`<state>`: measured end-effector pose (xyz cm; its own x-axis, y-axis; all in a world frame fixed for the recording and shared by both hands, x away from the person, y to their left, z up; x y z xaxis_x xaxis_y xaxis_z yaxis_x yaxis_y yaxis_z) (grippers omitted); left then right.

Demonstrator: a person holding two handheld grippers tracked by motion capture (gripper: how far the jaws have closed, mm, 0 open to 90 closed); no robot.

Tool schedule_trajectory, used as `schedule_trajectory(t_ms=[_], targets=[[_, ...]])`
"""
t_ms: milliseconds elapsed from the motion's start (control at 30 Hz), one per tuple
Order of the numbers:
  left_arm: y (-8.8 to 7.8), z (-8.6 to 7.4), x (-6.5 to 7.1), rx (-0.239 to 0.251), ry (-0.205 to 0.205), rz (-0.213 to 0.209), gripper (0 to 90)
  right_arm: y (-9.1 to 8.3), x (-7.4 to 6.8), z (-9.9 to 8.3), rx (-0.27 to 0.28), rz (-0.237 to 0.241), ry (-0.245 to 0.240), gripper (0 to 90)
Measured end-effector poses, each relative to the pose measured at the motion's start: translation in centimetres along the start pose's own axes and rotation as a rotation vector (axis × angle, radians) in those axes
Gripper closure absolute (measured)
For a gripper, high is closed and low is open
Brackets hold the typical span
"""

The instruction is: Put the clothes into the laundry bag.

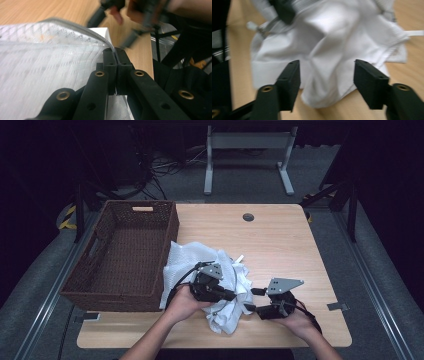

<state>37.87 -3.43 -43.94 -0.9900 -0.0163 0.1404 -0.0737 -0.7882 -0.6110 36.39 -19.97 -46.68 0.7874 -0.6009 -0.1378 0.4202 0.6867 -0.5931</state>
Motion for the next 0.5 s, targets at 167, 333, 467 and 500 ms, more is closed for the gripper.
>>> schedule_trajectory(t_ms=[167, 333, 467, 500], targets=[[1.0, 0.3, -0.4, -0.013, 0.044, -0.021, 88.9, 1.0, 3.3, 1.5, 0.006, -0.057, 0.016, 65.4], [1.9, 0.6, -1.4, -0.011, 0.105, -0.061, 88.9, 1.9, 3.6, -0.2, -0.091, -0.024, 0.007, 68.4], [3.4, 1.4, -2.1, -0.021, 0.169, -0.116, 88.9, 1.1, 3.1, -1.7, -0.126, -0.007, -0.002, 74.7], [3.8, 1.7, -2.3, -0.024, 0.178, -0.121, 88.9, 0.9, 3.0, -2.0, -0.129, -0.004, 0.005, 77.5]])
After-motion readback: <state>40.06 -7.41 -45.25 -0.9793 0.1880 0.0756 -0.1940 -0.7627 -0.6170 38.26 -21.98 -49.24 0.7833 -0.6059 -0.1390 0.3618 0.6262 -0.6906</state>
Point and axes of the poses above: each handheld gripper's, and its own axes: y roughly forward along the jaws, z roughly out of its top, x roughly to its right, the point moved 6 cm from there along y, roughly forward along the jaws, and after that the axes turned 8 degrees about y, right-handed, at the moved point
